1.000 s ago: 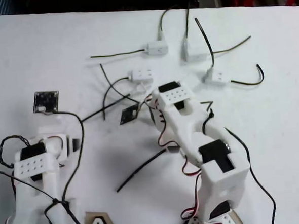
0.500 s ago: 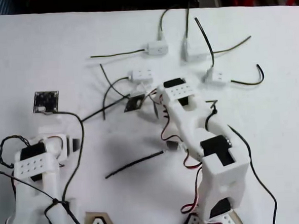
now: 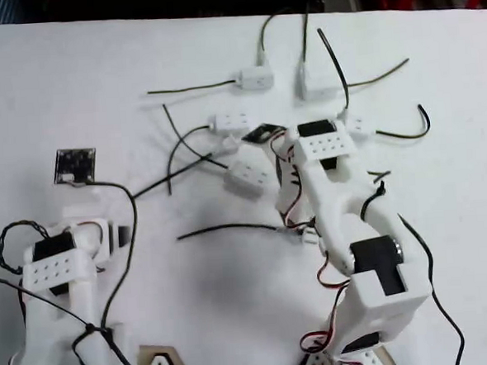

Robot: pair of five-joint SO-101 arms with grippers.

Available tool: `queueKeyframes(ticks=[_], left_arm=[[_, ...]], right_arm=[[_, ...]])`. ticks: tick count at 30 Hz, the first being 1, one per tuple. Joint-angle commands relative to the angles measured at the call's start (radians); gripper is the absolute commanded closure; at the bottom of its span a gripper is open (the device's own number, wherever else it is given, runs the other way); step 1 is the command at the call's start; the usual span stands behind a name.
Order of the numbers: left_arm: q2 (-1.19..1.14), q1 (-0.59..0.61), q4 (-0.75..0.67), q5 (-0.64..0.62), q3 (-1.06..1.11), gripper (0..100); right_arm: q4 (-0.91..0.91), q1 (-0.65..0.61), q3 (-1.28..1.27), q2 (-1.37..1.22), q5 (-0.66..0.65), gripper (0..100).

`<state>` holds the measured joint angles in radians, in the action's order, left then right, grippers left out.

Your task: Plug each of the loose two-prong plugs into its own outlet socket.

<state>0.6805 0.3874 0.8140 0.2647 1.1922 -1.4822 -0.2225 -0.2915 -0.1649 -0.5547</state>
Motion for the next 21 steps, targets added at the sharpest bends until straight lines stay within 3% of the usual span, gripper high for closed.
queueKeyframes(ticks=[1, 5, 17, 21], left_arm=[[0.031, 0.004, -0.021, -0.008, -0.017, 74], [0.031, 0.004, -0.021, -0.008, -0.017, 74], [0.031, 0.004, -0.021, -0.008, -0.017, 74], [0.031, 0.004, -0.021, -0.008, -0.017, 74]], right_arm=[[-0.044, -0.015, 0.005, 0.053, 0.009, 79.6], [-0.025, -0.031, 0.006, 0.051, -0.015, 77.5], [-0.012, -0.047, 0.008, 0.039, -0.437, 77.5], [-0.010, -0.048, 0.021, -0.054, -0.517, 77.6]])
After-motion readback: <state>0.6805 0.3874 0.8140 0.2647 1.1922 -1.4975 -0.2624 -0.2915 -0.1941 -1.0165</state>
